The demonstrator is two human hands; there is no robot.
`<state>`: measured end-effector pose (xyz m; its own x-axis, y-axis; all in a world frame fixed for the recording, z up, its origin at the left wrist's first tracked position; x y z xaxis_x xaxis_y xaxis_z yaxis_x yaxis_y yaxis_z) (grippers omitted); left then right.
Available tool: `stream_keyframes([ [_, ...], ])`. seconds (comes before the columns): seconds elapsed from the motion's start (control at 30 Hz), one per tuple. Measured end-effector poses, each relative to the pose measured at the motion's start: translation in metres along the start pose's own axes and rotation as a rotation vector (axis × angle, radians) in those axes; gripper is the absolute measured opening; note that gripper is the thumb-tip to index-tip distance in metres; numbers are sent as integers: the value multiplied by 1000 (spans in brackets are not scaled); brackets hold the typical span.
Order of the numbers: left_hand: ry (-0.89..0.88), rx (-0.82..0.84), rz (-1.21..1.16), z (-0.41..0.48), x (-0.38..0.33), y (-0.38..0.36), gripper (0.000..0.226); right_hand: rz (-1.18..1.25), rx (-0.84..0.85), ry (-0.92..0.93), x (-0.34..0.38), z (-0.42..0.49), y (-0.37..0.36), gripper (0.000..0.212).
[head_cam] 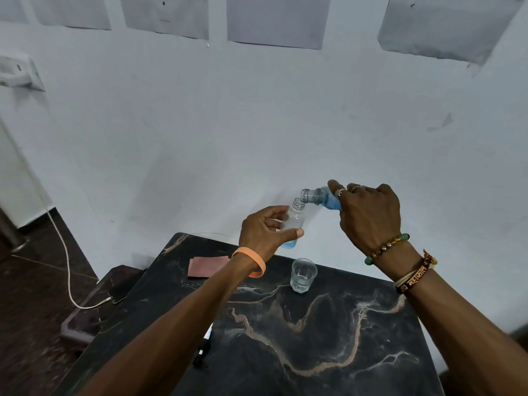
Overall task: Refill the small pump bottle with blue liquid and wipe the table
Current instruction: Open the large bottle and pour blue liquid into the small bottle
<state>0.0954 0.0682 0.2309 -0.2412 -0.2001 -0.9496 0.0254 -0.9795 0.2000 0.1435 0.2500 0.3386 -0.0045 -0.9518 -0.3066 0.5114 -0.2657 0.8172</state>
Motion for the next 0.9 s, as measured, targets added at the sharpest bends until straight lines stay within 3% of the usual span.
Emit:
stream_keyframes([
  [0.9, 10, 10, -2, 1, -2, -6, 61, -11, 1, 2, -6, 2, -5, 50],
])
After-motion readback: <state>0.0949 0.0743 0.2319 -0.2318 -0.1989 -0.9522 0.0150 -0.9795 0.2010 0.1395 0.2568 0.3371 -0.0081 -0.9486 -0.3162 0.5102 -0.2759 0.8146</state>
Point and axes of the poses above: each hand's wrist, its own z-axis towards the middle knuckle, its own y-axis out of the back of the hand, x = y × z, the point moved 1 cm from there along z, towards the middle knuckle, and after that the axes turned 1 degree about -y, right-handed, at the moved point
